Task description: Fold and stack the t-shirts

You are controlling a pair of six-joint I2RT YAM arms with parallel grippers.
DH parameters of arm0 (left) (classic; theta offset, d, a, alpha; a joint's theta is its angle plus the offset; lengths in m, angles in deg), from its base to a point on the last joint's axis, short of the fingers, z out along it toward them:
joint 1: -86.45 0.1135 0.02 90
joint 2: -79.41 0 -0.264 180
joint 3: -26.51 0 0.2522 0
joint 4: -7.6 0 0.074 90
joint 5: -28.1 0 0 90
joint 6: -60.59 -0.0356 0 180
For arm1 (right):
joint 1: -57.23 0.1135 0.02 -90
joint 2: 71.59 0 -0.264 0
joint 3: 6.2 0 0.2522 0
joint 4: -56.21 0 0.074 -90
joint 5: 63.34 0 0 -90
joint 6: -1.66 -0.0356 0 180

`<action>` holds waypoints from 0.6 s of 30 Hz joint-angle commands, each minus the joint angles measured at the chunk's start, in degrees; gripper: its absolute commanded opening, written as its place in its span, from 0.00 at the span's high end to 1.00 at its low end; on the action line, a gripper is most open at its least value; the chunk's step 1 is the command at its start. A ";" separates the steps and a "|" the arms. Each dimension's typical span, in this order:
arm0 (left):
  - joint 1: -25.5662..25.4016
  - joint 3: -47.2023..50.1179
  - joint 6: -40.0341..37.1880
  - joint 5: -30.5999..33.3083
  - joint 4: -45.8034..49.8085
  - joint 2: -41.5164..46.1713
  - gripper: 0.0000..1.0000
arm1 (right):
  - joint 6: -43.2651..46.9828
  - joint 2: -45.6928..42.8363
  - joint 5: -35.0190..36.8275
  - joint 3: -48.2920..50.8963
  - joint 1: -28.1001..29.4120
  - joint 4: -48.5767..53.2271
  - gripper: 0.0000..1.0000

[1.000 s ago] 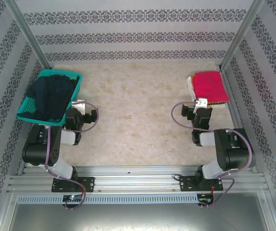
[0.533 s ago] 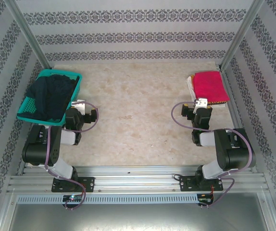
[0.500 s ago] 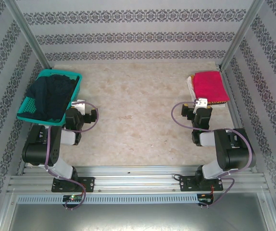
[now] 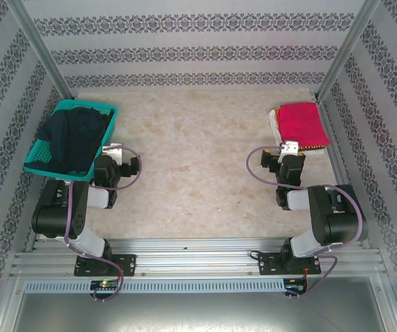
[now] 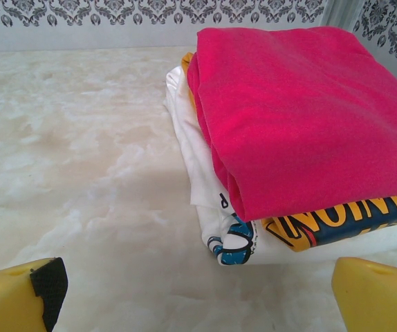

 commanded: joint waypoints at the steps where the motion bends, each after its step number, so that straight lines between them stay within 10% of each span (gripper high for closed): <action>1: 0.13 3.01 1.82 4.36 -4.96 3.05 0.00 | 0.30 -5.16 -0.79 -0.16 0.34 0.72 0.02; 18: 0.76 -11.09 13.39 20.77 41.09 36.23 0.00 | 8.75 -22.06 -1.97 -14.27 19.23 32.41 0.02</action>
